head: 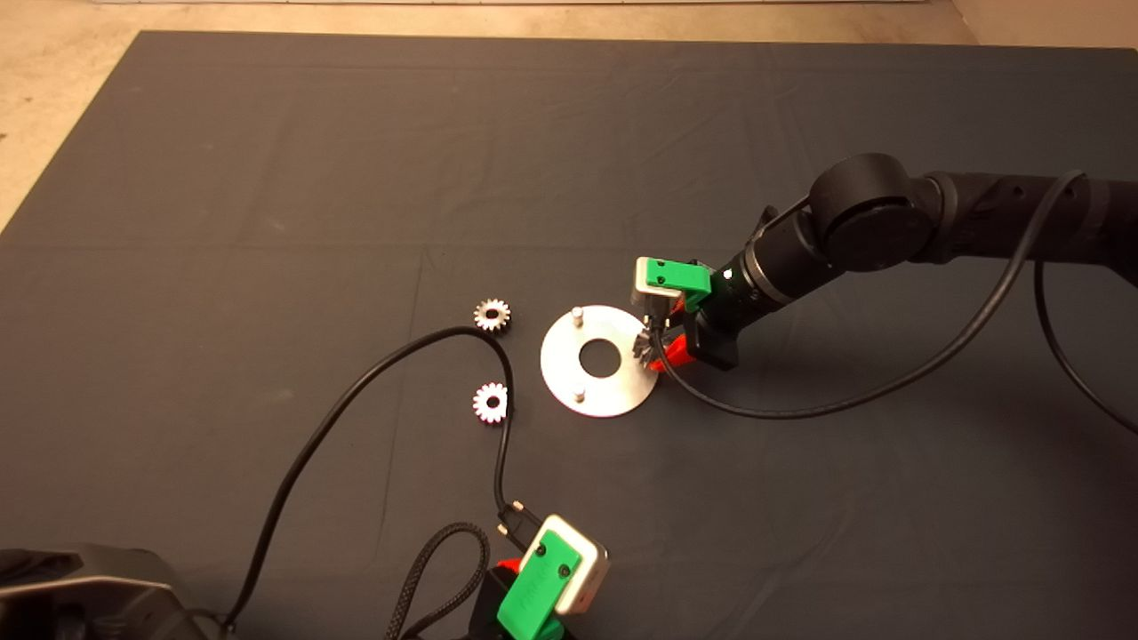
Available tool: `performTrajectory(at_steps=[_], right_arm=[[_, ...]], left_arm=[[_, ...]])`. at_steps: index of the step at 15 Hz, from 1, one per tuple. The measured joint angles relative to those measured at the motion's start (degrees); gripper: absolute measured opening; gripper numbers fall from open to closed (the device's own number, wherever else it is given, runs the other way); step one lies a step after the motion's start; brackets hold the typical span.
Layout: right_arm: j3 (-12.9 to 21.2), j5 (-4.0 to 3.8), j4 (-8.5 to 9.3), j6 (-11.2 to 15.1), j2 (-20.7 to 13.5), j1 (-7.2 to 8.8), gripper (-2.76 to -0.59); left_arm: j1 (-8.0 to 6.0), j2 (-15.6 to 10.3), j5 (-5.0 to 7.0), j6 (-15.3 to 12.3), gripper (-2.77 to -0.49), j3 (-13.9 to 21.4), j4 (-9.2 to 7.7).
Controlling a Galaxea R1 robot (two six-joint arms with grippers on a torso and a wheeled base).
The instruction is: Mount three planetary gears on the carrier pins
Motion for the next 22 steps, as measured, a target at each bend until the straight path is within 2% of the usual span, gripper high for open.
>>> performTrajectory(at_steps=[4,13,20,22], right_arm=[[0.02,-0.21,0.0,-0.17,0.02,0.0,-2.42],[-0.22,0.04,0.05,-0.57,0.16,0.0,-2.41],[-0.56,0.65,0.22,-0.57,0.17,0.0,-2.42],[-0.87,1.11,0.22,-0.57,0.17,-0.01,-2.42]], left_arm=[[-0.01,-0.04,0.0,-0.01,-0.51,0.0,0.0],[0.0,-0.04,0.0,-0.04,-0.51,0.0,0.0],[0.0,-0.04,0.0,-0.03,-0.51,0.0,0.0],[0.0,-0.04,0.0,-0.04,-0.51,0.0,0.0]])
